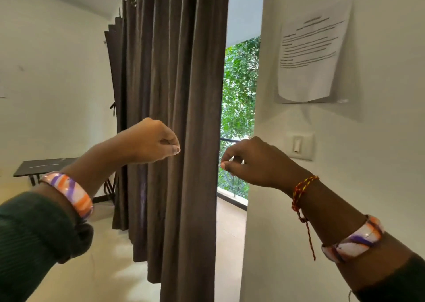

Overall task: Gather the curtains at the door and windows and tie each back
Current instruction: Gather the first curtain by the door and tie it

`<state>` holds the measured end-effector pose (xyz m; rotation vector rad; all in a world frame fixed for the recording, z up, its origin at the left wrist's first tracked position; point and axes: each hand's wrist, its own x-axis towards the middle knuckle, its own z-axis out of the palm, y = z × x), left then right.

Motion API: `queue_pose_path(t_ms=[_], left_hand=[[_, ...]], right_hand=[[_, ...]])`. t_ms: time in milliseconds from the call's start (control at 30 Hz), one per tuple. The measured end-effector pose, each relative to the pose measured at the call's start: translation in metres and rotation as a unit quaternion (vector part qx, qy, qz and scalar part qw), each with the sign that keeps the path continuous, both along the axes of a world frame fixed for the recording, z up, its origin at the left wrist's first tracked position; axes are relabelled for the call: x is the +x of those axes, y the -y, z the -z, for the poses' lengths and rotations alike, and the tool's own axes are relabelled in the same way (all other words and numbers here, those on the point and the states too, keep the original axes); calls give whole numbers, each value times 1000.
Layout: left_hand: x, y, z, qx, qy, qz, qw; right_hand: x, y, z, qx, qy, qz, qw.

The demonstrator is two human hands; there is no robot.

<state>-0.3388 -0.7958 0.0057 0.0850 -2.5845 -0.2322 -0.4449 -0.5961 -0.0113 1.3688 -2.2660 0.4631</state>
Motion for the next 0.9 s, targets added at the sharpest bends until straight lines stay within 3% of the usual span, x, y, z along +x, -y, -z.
queue_pose_path(t_ms=[133, 433, 533, 700, 900], left_hand=[[-20, 93, 10, -5, -21, -46, 999], [-65, 342, 8, 3, 23, -107, 994], [-79, 426, -6, 51, 9, -115, 992], [-112, 533, -21, 222, -65, -97, 968], [-166, 640, -36, 313, -130, -32, 940]], right_hand=[[-37, 94, 8, 15, 4, -37, 999], [-96, 354, -4, 46, 13, -73, 996], [-111, 437, -21, 68, 2, -67, 995], [-139, 544, -36, 70, -8, -76, 995], [-204, 659, -46, 70, -42, -56, 995]])
